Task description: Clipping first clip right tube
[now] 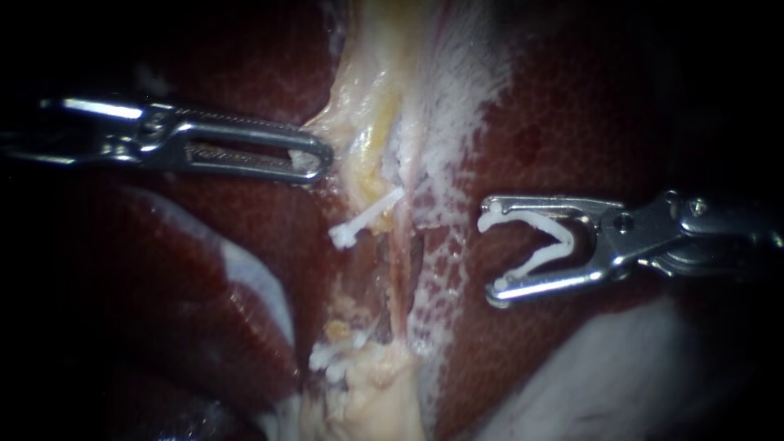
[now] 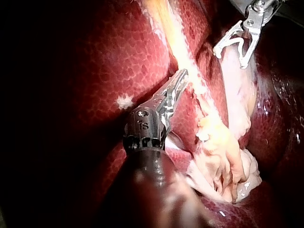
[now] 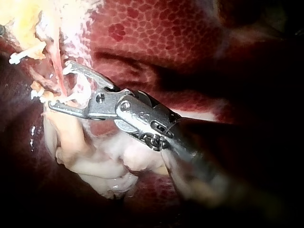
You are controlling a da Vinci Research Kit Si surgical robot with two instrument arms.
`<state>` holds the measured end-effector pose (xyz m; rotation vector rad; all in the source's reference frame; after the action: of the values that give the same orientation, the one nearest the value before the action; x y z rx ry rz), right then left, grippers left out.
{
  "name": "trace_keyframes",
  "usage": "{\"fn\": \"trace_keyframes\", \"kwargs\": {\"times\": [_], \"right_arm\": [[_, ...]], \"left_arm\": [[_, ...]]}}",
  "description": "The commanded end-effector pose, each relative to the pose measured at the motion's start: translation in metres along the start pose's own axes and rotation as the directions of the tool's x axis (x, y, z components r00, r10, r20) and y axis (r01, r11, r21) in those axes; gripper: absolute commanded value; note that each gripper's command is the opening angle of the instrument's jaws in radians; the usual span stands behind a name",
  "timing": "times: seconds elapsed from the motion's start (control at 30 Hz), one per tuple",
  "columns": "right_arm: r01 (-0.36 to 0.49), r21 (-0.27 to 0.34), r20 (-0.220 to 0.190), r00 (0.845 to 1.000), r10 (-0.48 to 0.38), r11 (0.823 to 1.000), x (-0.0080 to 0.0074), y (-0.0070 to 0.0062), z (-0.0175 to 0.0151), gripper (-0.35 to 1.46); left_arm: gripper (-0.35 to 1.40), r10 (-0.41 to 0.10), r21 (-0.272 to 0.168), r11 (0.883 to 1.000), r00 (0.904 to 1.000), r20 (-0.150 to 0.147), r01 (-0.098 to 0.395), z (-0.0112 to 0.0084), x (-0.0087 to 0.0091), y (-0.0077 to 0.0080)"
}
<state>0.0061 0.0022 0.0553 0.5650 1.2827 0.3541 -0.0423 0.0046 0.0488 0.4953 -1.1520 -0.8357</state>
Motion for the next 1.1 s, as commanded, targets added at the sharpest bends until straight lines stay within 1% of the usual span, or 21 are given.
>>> {"fn": "trace_keyframes", "kwargs": {"times": [0.03, 0.3, 0.43, 0.53, 0.57, 0.83, 0.97, 1.0, 1.1], "right_arm": [[0.0, 0.0, 0.0, 1.0, 0.0, 1.0, 0.0, 0.0, 0.0, 0.6], [0.001, 0.0, 0.0, 1.0, -0.001, 1.0, -0.0001, 0.0, 0.0, 0.6], [0.005, 0.008, 0.001, 1.0, -0.005, 1.0, -0.0007, -0.0001, 0.0004, 0.6], [0.012, 0.017, 0.003, 1.0, -0.012, 1.0, -0.0017, -0.0003, 0.001, 0.6], [0.021, 0.02, 0.004, 1.0, -0.021, 1.0, -0.0022, -0.0004, 0.0014, 0.6], [-0.012, 0.047, 0.012, 1.0, 0.011, 0.999, -0.0048, -0.0011, 0.0043, 0.6], [-0.027, 0.062, 0.017, 1.0, 0.026, 0.998, -0.0059, -0.001, 0.0061, 0.6], [-0.03, 0.066, 0.019, 0.999, 0.029, 0.997, -0.0063, -0.0009, 0.0068, 0.6], [-0.038, 0.078, 0.023, 0.999, 0.036, 0.996, -0.007, -0.0005, 0.0082, 0.6]], "left_arm": [[-0.35, 0.0, -0.001, 1.0, 1.0, 0.0, 0.0, 0.0, 0.0, 0.0], [-0.35, 0.0, 0.0, 1.0, 1.0, 0.0, 0.0, -0.0002, 0.0, 0.0], [-0.35, 0.001, 0.003, 1.0, 1.0, -0.001, -0.001, -0.0007, 0.0001, 0.0001], [-0.35, 0.0, 0.011, 1.0, 1.0, -0.003, 0.0, -0.0012, -0.0001, 0.0003], [-0.35, -0.001, 0.007, 1.0, 1.0, -0.002, 0.001, -0.0015, -0.0002, 0.0004], [-0.35, -0.014, -0.016, 1.0, 0.9999, 0.003, 0.014, -0.0043, -0.0021, 0.0013], [-0.35, -0.03, -0.032, 0.999, 0.9995, 0.006, 0.031, -0.006, -0.0036, 0.0018], [-0.35, -0.033, -0.035, 0.999, 0.9994, 0.013, 0.033, -0.0064, -0.004, 0.0019], [-0.35, -0.03, -0.036, 0.999, 0.9994, 0.015, 0.031, -0.007, -0.0043, 0.002]]}}
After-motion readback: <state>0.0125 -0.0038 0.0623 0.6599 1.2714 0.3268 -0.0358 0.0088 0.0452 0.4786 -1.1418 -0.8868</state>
